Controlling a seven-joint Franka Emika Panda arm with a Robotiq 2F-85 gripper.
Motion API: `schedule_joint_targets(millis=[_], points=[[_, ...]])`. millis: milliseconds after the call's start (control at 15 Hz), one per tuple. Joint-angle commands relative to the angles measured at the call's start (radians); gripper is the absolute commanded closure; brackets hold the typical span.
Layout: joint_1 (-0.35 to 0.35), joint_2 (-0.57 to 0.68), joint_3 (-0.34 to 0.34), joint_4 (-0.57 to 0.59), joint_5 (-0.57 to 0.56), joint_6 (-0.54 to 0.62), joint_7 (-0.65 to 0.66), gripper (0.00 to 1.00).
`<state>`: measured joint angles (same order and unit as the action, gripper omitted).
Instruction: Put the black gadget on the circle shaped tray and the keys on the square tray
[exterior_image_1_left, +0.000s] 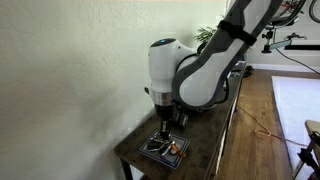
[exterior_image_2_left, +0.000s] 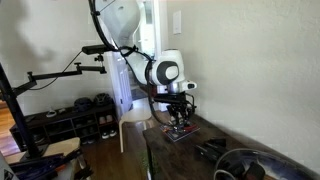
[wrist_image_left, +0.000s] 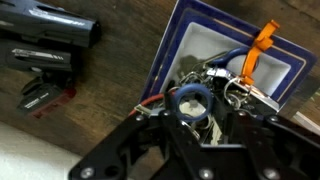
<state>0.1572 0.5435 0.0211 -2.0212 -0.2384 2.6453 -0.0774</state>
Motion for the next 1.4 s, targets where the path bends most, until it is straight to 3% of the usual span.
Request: schedule_joint_targets(millis=[0, 200, 333, 1133, 1200, 1333], points=[[-0.006, -0.031, 0.016, -0.018, 0.007, -0.018, -0.010, 0.29], [-0.014, -0.054, 0.026, -0.027, 0.021, -0.025, -0.014, 0.08], [-0.018, -0.076, 0.029, -0.036, 0.032, -0.031, -0.012, 0.00], [-0.068, -0.235, 0.025, -0.074, 0.166, -0.161, 0.019, 0.00], [-0.060, -0.171, 0.023, -0.020, 0.145, -0.137, 0.006, 0.00], [-0.062, -0.173, 0.023, -0.018, 0.145, -0.139, 0.006, 0.00]])
